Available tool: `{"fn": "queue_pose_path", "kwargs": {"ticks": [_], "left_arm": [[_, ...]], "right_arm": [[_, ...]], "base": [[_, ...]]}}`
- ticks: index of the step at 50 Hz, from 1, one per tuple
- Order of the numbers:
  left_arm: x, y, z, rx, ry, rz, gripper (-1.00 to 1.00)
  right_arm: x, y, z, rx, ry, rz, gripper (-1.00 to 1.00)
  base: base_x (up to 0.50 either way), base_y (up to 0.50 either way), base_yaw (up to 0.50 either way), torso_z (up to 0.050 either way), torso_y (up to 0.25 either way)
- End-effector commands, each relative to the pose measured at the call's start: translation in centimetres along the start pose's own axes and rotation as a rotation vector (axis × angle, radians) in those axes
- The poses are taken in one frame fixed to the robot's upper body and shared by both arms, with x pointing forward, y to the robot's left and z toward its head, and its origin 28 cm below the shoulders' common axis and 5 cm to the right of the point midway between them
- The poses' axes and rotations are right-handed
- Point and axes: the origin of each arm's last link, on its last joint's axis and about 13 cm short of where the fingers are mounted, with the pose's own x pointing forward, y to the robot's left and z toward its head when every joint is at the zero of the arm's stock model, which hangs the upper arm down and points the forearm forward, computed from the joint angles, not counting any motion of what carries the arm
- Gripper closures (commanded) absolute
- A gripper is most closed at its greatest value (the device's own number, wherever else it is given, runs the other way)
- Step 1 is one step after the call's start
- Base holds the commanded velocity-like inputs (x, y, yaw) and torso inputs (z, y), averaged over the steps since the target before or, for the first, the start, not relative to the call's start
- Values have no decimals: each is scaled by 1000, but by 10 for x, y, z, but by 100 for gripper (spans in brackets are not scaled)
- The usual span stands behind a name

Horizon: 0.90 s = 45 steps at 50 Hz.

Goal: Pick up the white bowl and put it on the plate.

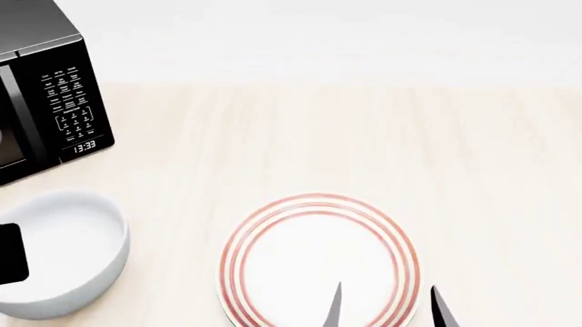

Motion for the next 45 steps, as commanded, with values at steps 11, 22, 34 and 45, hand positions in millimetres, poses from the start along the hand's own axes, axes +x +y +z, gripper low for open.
{"fn": "queue_pose_path", "kwargs": {"ticks": [11,22,34,45], "left_arm": [[22,-4,7,0,-14,37,-100],[29,-6,6,2,-14,43,-100],[37,-7,7,2,-12,50,-100],[45,-9,0,-1,1,51,-100]], "right_arm": [[0,0,-2,1,5,1,-100],[0,0,-2,2,3,1,-100],[0,0,-2,4,2,5,-100],[0,1,-3,1,2,6,-100]], "base": [[0,0,0,0,0],[0,0,0,0,0],[0,0,0,0,0],[0,0,0,0,0]]}}
